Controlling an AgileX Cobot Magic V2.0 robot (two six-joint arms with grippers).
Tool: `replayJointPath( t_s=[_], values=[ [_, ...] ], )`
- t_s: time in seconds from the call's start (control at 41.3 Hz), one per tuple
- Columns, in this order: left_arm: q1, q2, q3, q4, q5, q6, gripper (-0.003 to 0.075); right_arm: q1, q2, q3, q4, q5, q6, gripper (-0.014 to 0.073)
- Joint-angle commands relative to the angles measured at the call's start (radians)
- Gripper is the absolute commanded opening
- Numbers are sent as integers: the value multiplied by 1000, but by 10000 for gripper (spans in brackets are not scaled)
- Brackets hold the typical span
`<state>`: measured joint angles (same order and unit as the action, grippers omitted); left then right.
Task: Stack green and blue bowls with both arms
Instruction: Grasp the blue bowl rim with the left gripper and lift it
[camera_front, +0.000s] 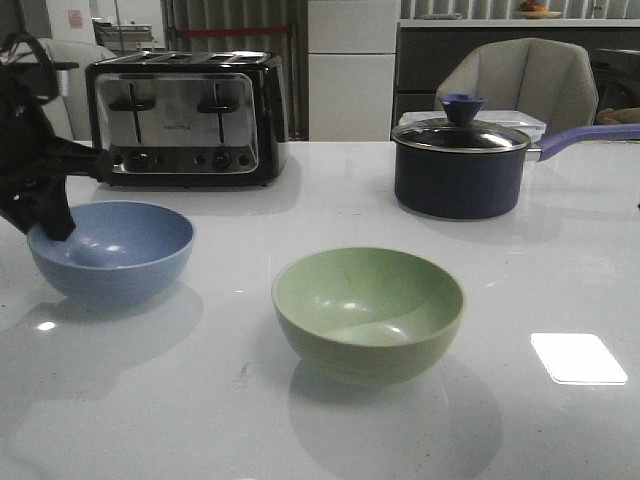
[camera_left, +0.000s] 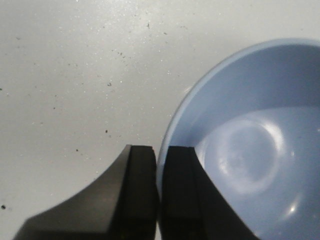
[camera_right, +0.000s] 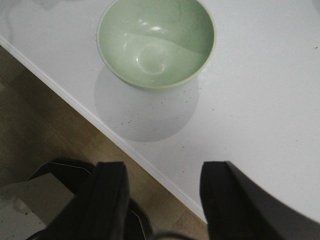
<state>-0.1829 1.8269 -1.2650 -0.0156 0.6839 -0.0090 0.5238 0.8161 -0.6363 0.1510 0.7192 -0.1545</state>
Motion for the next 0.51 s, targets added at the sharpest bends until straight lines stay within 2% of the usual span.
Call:
replayJointPath(
  t_s=[0.0, 0.242, 0.484],
  values=[
    [-20, -120, -50, -5, 20, 29, 93, -1, -10, -26, 1, -56, 0, 437],
    [-115, -284, -76, -35, 109, 52, 93, -1, -10, -26, 1, -56, 0, 437],
    [-285, -319, -115, -152, 170, 114, 93, -1, -10, -26, 1, -56, 0, 437]
  ],
)
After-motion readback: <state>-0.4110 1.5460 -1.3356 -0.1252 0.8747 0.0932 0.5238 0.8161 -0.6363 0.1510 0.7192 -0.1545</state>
